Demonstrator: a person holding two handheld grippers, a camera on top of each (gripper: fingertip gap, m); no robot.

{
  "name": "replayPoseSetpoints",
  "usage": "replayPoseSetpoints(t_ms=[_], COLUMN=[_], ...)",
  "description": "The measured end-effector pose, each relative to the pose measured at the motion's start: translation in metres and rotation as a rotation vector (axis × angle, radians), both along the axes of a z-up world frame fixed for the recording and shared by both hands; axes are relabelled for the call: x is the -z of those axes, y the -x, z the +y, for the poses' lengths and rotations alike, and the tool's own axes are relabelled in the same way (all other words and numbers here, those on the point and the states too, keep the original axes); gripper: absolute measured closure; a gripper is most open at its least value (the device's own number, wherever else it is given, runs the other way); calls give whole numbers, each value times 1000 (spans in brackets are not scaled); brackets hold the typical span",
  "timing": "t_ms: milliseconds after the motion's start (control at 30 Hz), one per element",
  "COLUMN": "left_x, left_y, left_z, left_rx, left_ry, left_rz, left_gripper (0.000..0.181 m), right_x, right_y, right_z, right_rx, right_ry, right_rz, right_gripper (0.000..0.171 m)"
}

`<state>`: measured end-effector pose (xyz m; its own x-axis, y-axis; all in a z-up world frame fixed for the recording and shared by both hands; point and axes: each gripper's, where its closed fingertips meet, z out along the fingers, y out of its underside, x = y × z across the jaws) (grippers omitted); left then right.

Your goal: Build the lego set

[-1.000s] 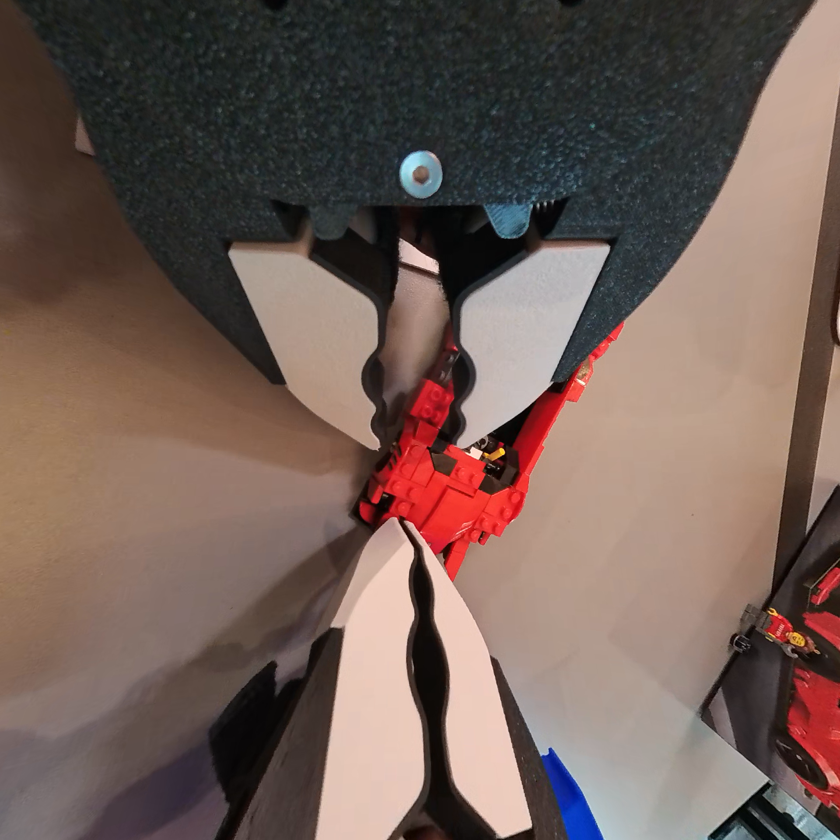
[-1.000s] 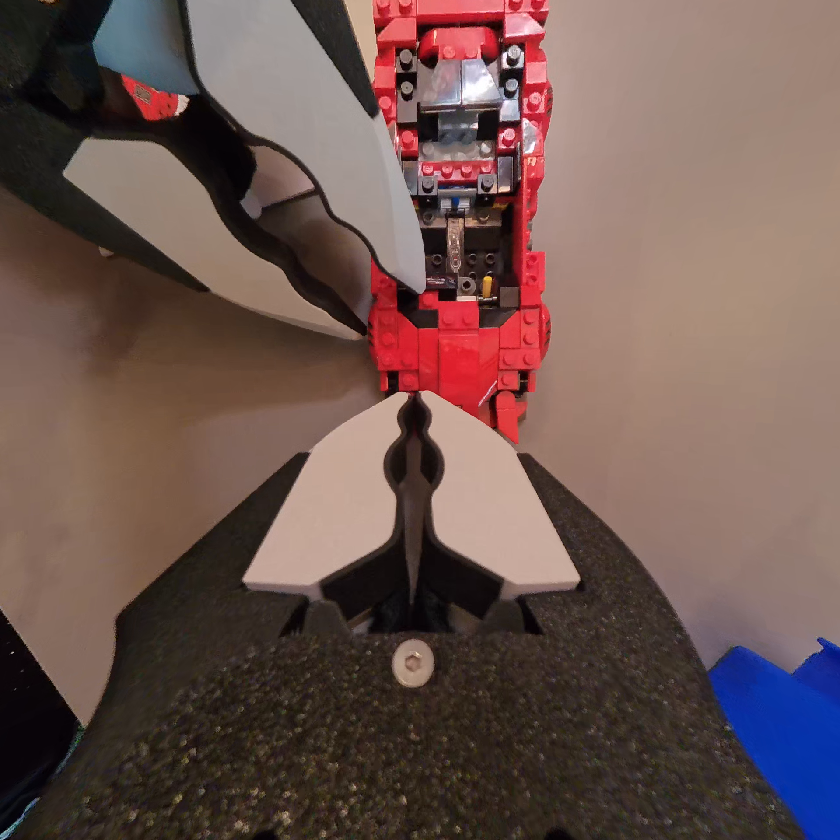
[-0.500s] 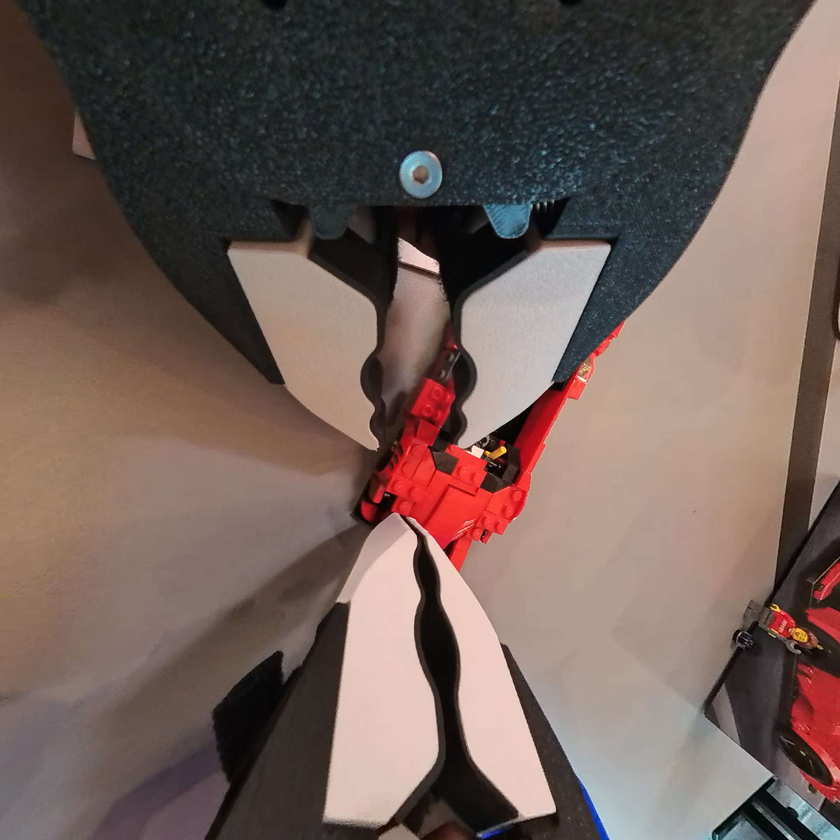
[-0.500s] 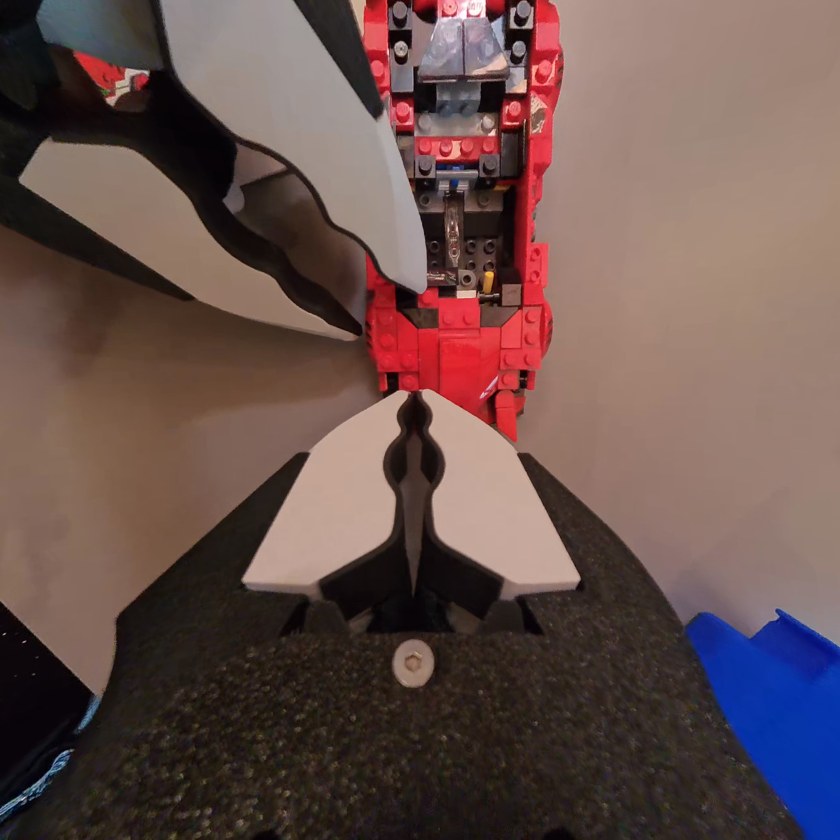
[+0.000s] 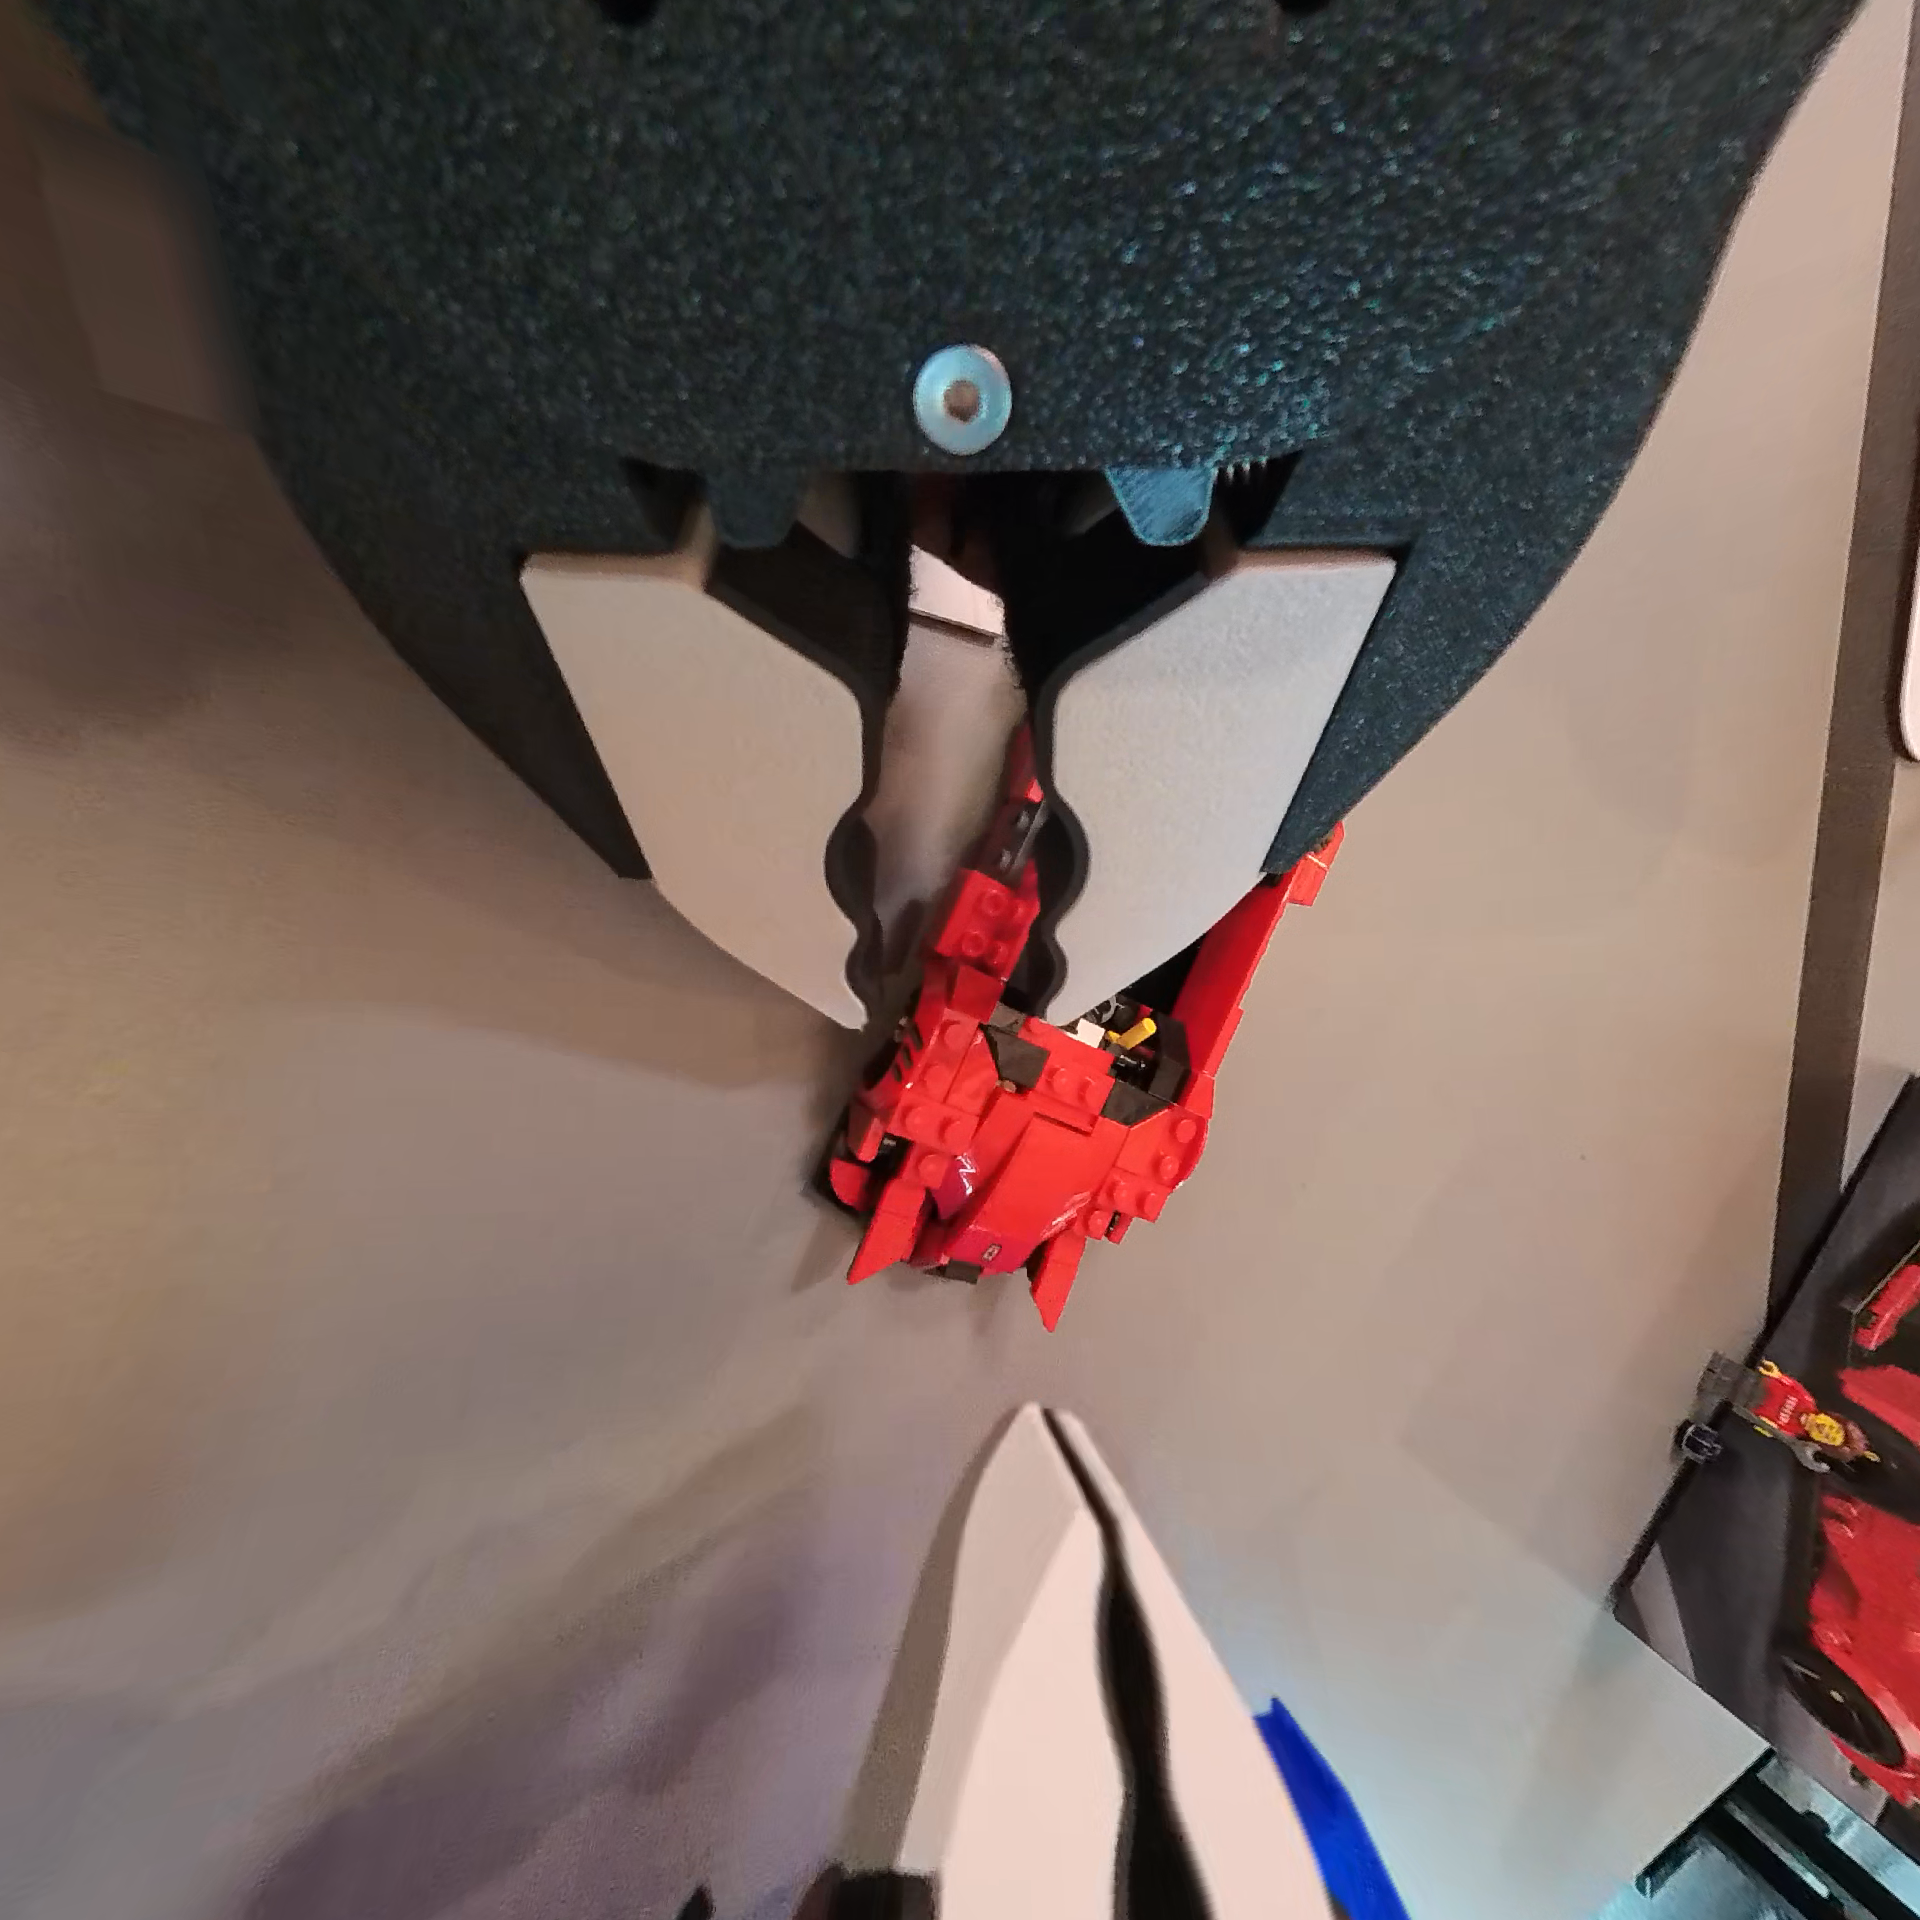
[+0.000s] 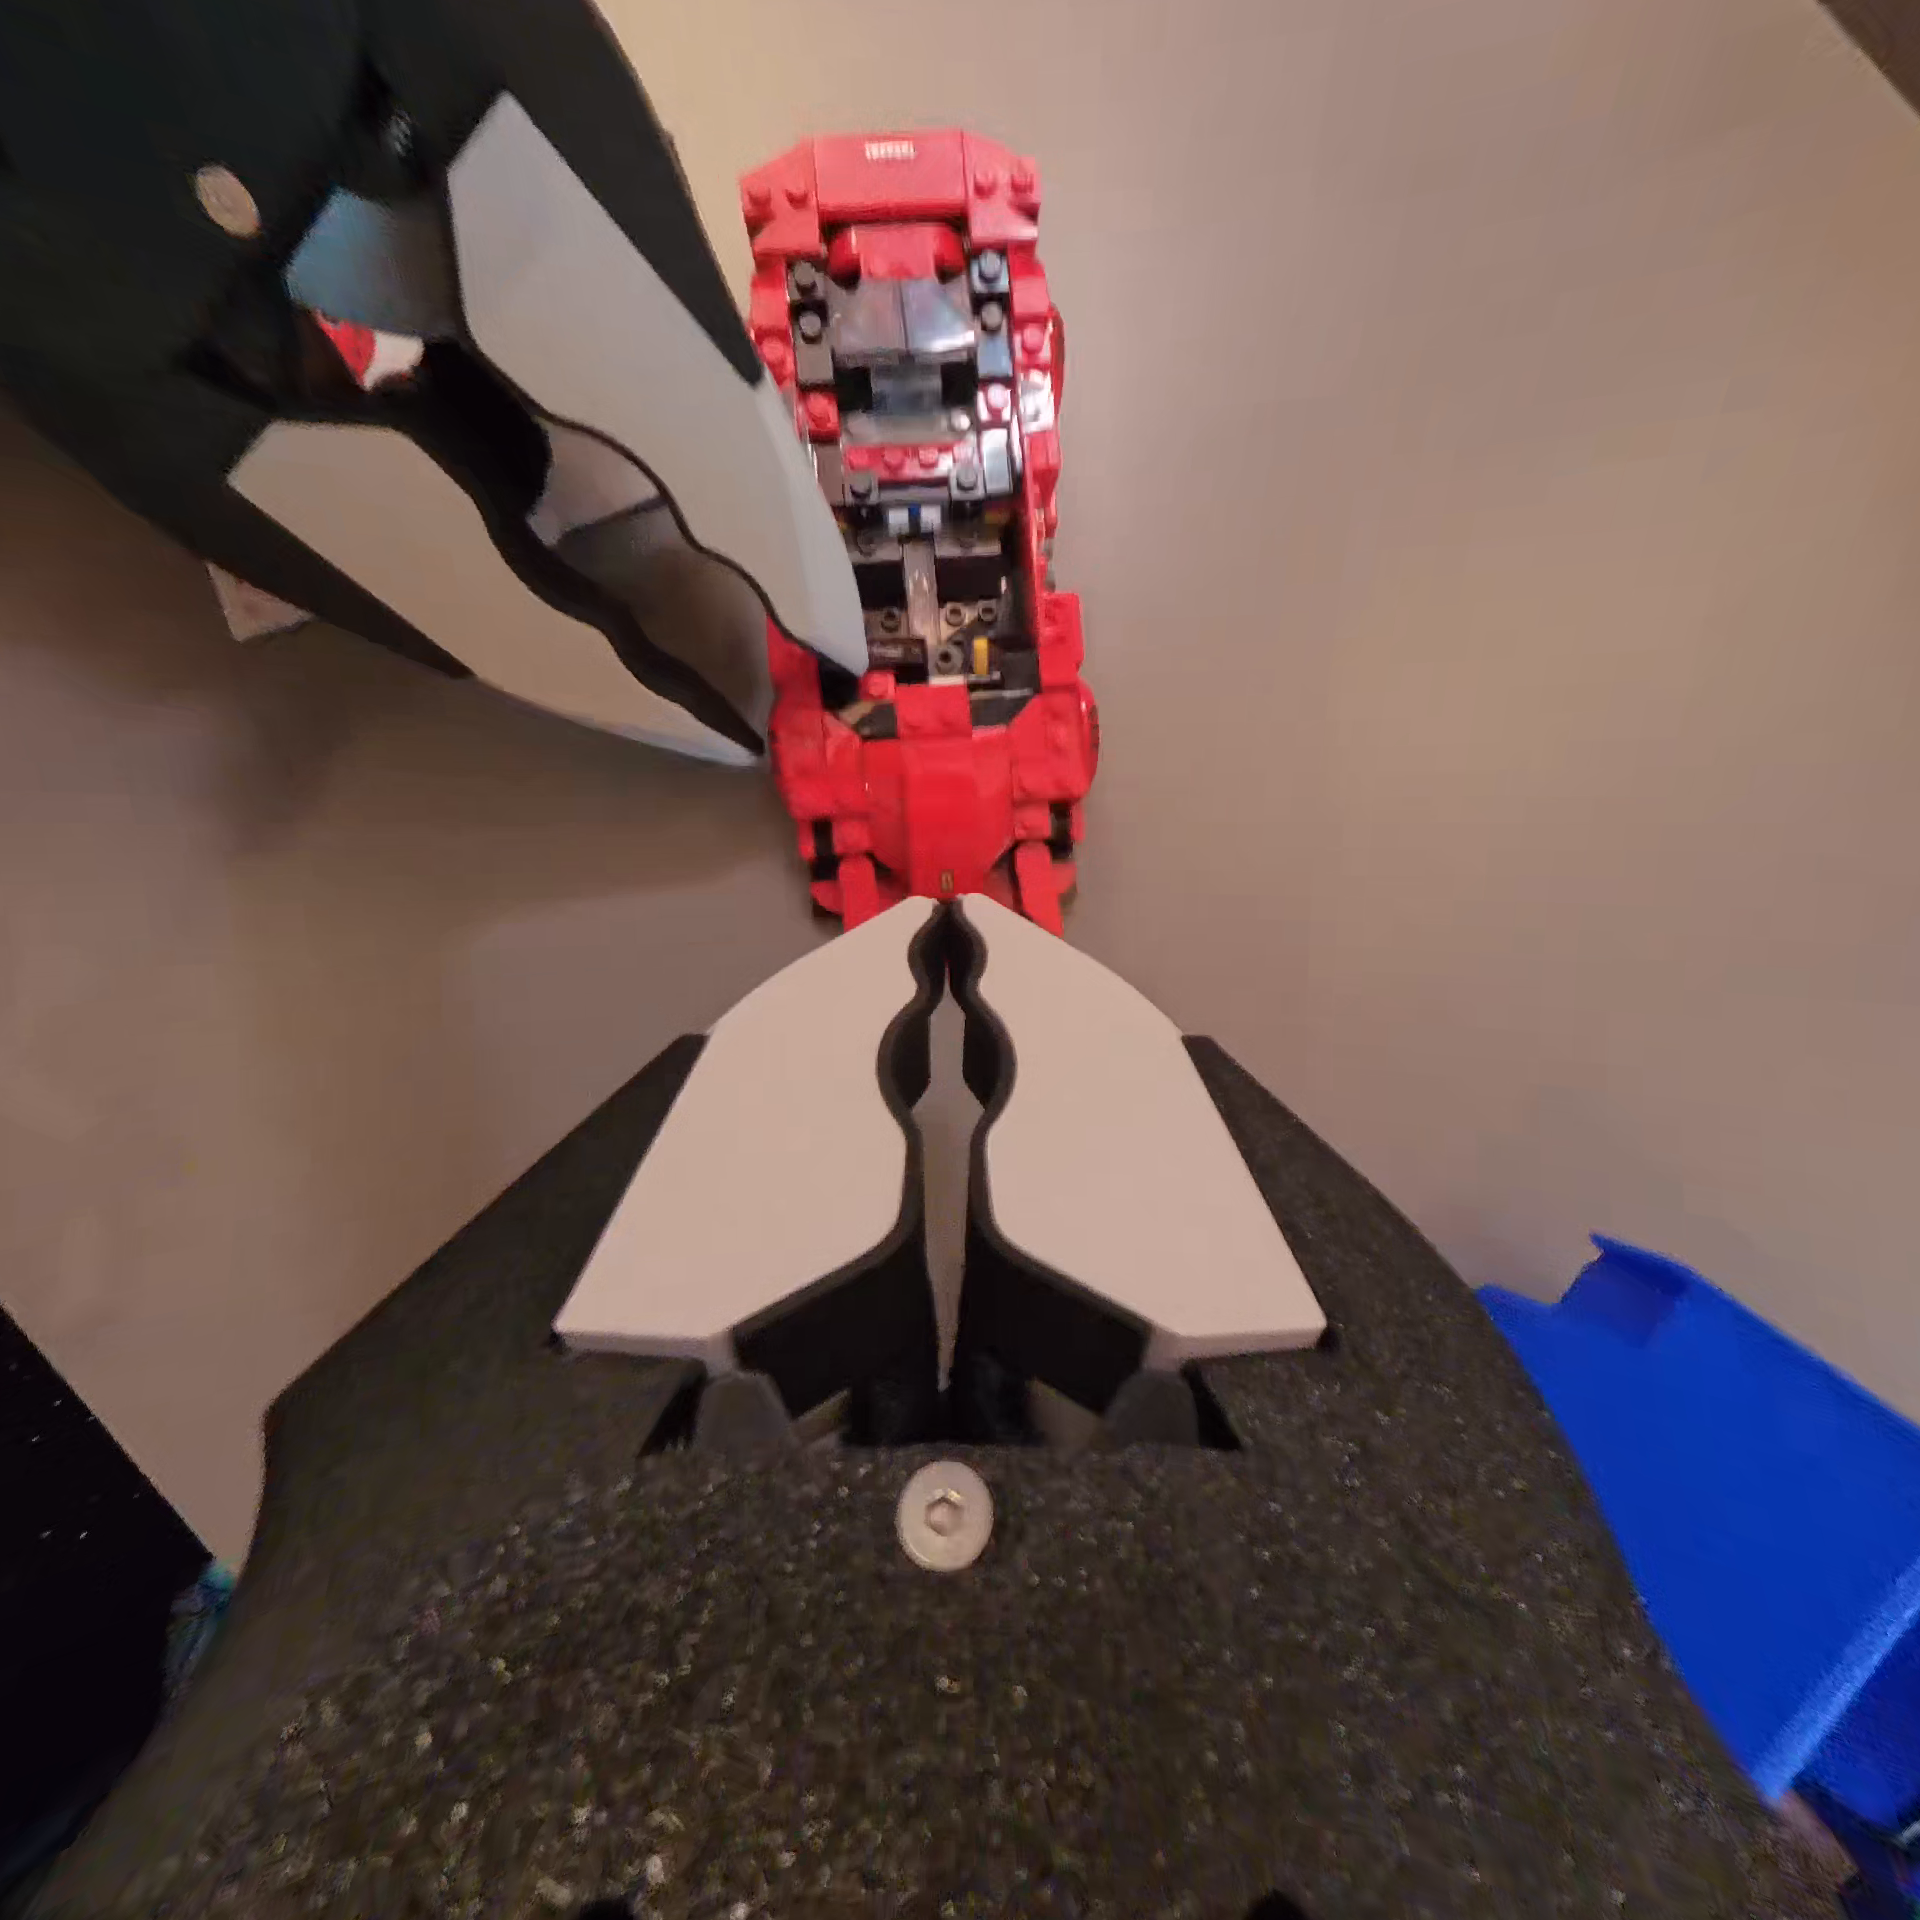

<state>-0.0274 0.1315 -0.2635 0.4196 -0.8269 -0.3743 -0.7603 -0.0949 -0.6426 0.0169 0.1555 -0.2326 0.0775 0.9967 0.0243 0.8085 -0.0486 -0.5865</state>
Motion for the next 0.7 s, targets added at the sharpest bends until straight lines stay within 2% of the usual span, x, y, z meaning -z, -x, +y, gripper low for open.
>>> replayPoseSetpoints(t_ms=[133,233,367,500,700], left_x=[0,-1,-14,-22,-17], left_y=[0,4,8,13,16], left_z=[0,1,4,6,5], left_rx=[5,0,-17,-40,-39], left_ry=[0,-4,0,30,44], left_rz=[3,13,-51,-121,-109], left_gripper=[154,153,154,158,159], right_x=[13,24,13,11,23], right_y=[-3,-6,6,22,36], right_z=[-22,-25,-15,-2,-5], right_rx=[-20,-3,16,-40,-168], right_ry=[148,149,126,84,20], right_rz=[84,113,211,155,-20], right_gripper=[171,171,171,171,171])
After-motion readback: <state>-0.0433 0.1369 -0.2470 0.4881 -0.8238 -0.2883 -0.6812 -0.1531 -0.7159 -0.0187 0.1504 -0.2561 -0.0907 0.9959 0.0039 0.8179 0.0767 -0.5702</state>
